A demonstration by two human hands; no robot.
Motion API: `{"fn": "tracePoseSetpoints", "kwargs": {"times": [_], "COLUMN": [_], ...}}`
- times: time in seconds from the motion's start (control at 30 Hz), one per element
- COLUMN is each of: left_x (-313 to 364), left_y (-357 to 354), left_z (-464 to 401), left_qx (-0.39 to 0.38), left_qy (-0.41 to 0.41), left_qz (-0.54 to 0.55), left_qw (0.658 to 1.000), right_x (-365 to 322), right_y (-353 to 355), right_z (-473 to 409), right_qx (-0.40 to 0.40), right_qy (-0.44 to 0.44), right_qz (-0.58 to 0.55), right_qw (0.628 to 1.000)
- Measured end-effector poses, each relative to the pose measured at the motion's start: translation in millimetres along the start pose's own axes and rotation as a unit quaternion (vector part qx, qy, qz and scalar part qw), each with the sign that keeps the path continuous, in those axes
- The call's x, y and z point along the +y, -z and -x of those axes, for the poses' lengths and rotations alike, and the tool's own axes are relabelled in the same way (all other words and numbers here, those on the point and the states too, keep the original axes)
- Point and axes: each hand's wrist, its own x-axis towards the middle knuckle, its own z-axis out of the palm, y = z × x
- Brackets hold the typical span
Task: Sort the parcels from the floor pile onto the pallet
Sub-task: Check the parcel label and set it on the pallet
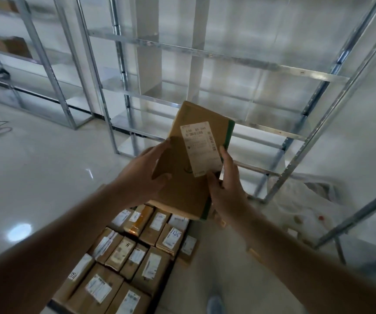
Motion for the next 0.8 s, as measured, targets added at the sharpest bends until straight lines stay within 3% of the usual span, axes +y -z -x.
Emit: {"fn": "tracePoseSetpoints", "kwargs": {"times": [0.17,0.27,0.47,0.8], "left_x": [-6.5,-12.1,-27.6,-109.0], "left_y": [-25.0,-44.8,-81.8,-78.2], "left_z": [-61.4,-101.7,-167.4,-261.6], "left_qx": [0.015,0.023,0.031,0.016], "left_qy": [0.000,0.010,0.078,0.128], "left_qz": [-0.061,-0.045,-0.057,-0.056], "left_qw": [0.998,0.999,0.995,0.990], "right_x": [33.4,58.5,107.1,159.6], "right_y": [2.4,15.0,27.2,-42.5], "right_z": [-60.2,-105.2,-183.1,-283.8], "right_qx": [-0.044,-0.077,-0.158,-0.223], "right_qy": [0.042,0.045,0.044,-0.002], "right_qz": [0.026,0.046,0.083,0.082], "right_qw": [0.998,0.995,0.983,0.971]}}
